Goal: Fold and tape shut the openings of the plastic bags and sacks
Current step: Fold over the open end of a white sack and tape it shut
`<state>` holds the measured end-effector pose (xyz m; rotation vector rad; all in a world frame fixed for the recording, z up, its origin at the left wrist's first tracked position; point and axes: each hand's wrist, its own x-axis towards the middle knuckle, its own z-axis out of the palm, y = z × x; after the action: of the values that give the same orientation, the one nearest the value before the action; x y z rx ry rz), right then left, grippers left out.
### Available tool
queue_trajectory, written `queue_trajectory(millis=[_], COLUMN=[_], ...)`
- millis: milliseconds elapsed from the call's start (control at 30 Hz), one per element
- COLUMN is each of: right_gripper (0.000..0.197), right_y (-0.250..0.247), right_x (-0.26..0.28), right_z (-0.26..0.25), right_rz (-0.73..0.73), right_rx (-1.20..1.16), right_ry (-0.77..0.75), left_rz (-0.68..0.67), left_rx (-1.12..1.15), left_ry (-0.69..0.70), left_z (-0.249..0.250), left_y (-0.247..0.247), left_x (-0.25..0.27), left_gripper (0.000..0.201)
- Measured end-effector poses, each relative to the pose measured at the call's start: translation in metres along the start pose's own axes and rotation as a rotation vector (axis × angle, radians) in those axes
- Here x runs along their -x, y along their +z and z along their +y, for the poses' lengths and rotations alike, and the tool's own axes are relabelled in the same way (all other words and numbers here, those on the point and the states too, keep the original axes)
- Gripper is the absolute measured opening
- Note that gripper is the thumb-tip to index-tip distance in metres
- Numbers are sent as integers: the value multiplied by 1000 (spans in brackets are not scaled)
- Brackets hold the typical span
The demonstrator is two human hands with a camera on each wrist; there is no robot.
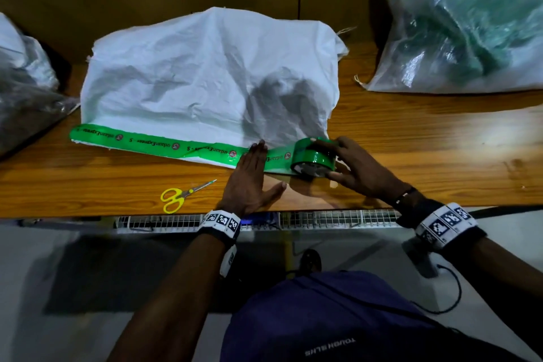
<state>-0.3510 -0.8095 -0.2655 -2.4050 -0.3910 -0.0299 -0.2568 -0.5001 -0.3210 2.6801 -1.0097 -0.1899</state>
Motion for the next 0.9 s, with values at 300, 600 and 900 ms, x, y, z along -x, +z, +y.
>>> queue_trajectory(millis=[300, 600, 900], right_gripper=[72, 79, 68], right_y=[38, 0, -19], right_x=[7, 5, 48], right_z=[-6, 4, 33], right_rz=[175, 5, 58], right_rx=[-273, 69, -43], right_ry=[102, 27, 63], left_rz=[36, -21, 58], left_rx=[170, 128, 81], left_ry=[6, -11, -24], left_z=[61, 54, 74], left_y=[12, 20, 20], left_x=[-13, -13, -13], left_gripper=[106, 112, 107])
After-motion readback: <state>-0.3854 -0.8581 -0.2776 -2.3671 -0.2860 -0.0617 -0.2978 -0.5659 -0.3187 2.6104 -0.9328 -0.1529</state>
